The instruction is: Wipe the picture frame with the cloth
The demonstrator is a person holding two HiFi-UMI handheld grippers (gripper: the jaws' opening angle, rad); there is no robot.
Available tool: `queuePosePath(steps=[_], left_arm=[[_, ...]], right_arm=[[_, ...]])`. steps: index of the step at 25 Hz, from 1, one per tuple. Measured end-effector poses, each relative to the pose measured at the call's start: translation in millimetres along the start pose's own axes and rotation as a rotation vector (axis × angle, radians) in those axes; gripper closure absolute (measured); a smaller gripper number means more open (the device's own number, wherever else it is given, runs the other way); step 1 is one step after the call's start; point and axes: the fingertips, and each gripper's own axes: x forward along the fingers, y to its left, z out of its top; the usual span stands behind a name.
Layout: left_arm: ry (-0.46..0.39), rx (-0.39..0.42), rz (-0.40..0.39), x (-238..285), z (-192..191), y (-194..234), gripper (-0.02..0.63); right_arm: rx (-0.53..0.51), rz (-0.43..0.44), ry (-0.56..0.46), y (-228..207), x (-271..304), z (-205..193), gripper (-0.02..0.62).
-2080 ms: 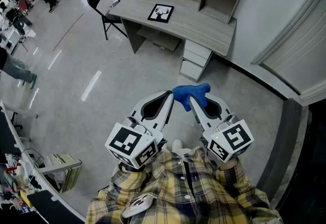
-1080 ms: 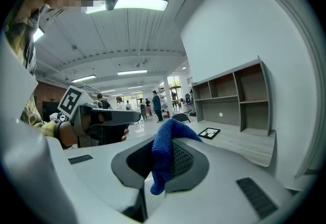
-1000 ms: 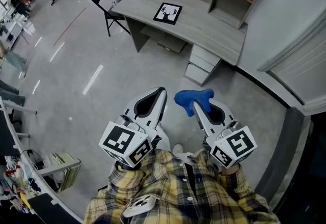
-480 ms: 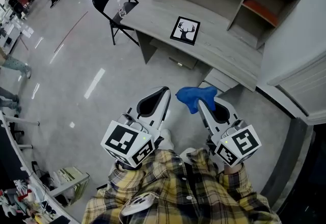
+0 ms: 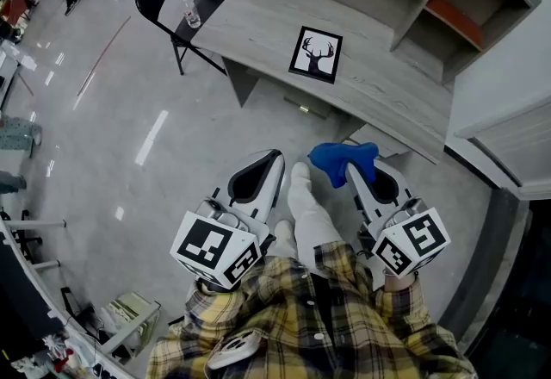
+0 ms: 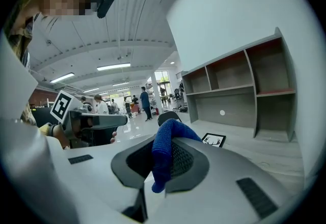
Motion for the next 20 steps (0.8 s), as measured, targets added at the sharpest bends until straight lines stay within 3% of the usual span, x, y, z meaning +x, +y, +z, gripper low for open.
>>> queuePosePath(steps=[10, 20], left_arm=[[-0.030, 0.017, 0.018, 100, 57, 80, 0.601], [-0.036, 0.041, 0.002, 212, 106, 124, 0.601]], right_arm=[[-0.018, 0.012, -0.017, -82, 100, 55, 0.554], [-0.032, -0.003, -0.050, -178, 163, 108, 0.554]])
